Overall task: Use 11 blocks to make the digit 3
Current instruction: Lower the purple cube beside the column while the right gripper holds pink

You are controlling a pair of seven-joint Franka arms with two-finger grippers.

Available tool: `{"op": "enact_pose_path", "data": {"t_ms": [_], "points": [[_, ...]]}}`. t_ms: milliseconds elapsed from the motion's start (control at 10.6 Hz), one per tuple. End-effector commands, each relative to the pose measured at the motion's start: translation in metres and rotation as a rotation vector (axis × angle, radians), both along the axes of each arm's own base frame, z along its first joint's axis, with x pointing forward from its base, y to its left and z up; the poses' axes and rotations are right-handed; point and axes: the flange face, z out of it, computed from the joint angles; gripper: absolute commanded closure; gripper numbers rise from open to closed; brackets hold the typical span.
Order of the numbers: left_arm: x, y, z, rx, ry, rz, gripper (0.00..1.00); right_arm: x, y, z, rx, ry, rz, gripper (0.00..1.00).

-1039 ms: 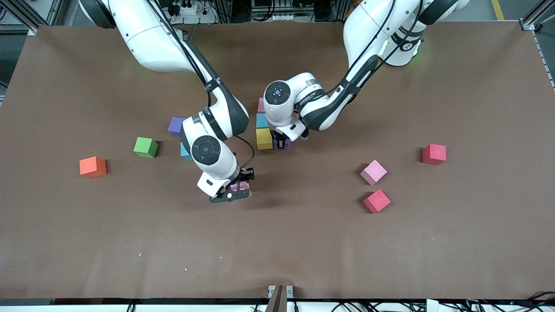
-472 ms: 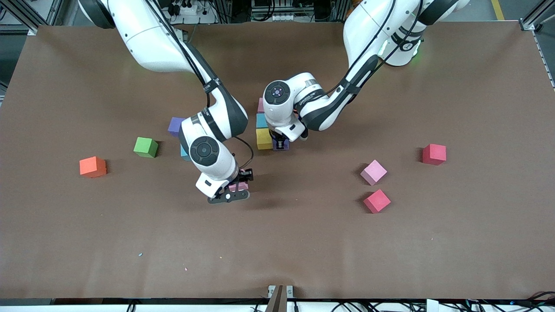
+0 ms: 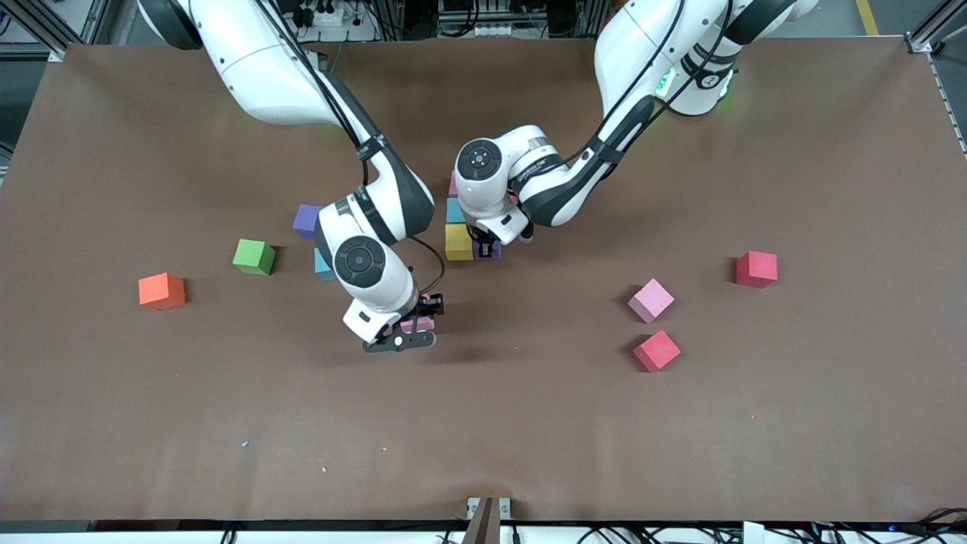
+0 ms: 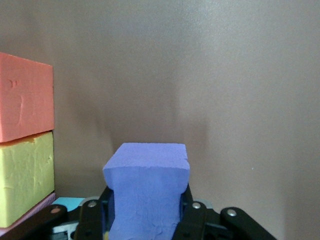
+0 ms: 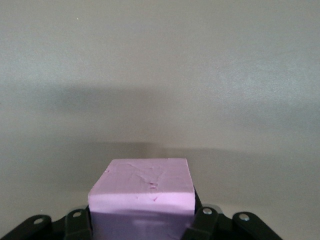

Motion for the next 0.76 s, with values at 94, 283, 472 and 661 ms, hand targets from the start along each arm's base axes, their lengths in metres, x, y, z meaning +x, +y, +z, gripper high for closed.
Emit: {"op": "enact_pose_path", "data": {"t_ms": [94,283,472,661], "points": [[0.005,-0.003,0.006,0.005,-0.023,0.007,0.00,-0.001,0.008,0.001,0.009,0.011,-0.015,0.88],[0.009,-0.002,0.017,-0.003,-0.038,0.010,0.00,-0.002,0.009,0.000,0.008,0.011,-0.037,0.88],[0.004,-0.005,0.028,-0.009,-0.048,0.004,0.00,-0.004,0.012,-0.001,0.008,0.016,-0.067,0.88],[-0.008,0.000,0.057,-0.006,-0.076,-0.016,0.00,-0.010,0.023,-0.001,0.007,0.018,-0.084,0.88]]}}
